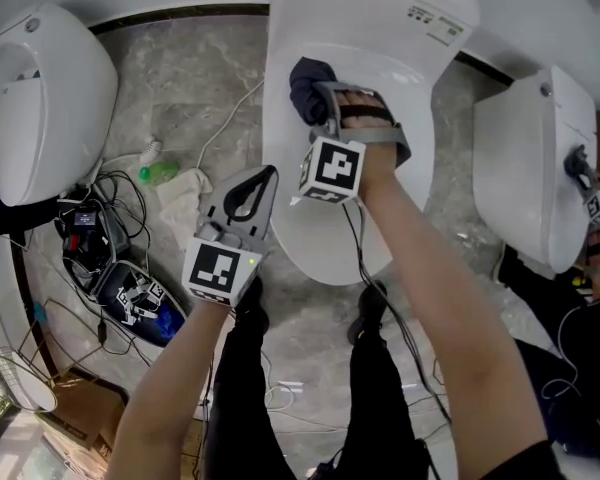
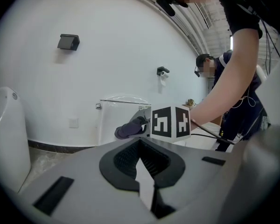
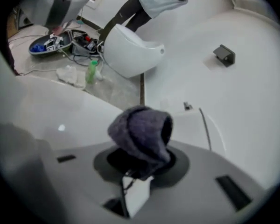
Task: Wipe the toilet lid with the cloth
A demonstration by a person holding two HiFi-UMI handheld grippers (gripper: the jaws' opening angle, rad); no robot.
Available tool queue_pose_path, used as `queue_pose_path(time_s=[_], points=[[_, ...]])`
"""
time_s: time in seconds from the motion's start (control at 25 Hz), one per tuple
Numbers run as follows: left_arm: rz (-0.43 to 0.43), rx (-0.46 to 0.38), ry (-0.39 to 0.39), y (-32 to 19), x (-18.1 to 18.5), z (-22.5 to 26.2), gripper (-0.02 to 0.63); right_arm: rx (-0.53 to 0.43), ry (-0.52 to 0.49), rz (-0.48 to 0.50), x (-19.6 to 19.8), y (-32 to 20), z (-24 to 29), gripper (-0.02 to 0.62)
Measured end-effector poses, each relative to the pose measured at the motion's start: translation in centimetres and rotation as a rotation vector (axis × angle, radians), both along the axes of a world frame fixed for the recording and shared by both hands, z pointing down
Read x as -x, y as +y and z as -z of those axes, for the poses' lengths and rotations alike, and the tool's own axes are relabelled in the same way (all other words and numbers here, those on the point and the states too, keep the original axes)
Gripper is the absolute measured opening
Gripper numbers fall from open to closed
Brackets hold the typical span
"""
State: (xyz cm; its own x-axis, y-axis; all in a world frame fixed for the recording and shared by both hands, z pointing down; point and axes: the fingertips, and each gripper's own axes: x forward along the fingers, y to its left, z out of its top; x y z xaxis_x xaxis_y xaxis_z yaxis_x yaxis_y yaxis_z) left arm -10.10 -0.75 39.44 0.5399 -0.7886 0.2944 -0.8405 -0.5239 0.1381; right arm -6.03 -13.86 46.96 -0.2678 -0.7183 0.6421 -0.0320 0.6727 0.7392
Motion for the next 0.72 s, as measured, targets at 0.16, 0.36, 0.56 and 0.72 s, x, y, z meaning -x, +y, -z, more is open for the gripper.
queue_pose_path(time_s=[0.16,0.36,0.56,0.72], points=[[0.013,0.012,0.01,-0.5,0.7,-0.1,0.009,0.001,0.043,0.017,0.6,-0.8,-1.4,0.098],[-0.006,0.0,-0.006,-0.6,0.9,-0.4,0.009,-0.006,0.06,0.032,1.0,-0.7,-1.8,0.098],[-0.021,0.019,-0.007,-0.8,-0.4,-0.8,0.009,0.001,0.054,0.013,-1.3,-0.3,-1.9,0.098],[-0.029,0.01,-0.002,-1.2,-1.7,-0.7,0.009,0.011,0.053,-0.018,-4.4,0.0,-2.1,0.098]])
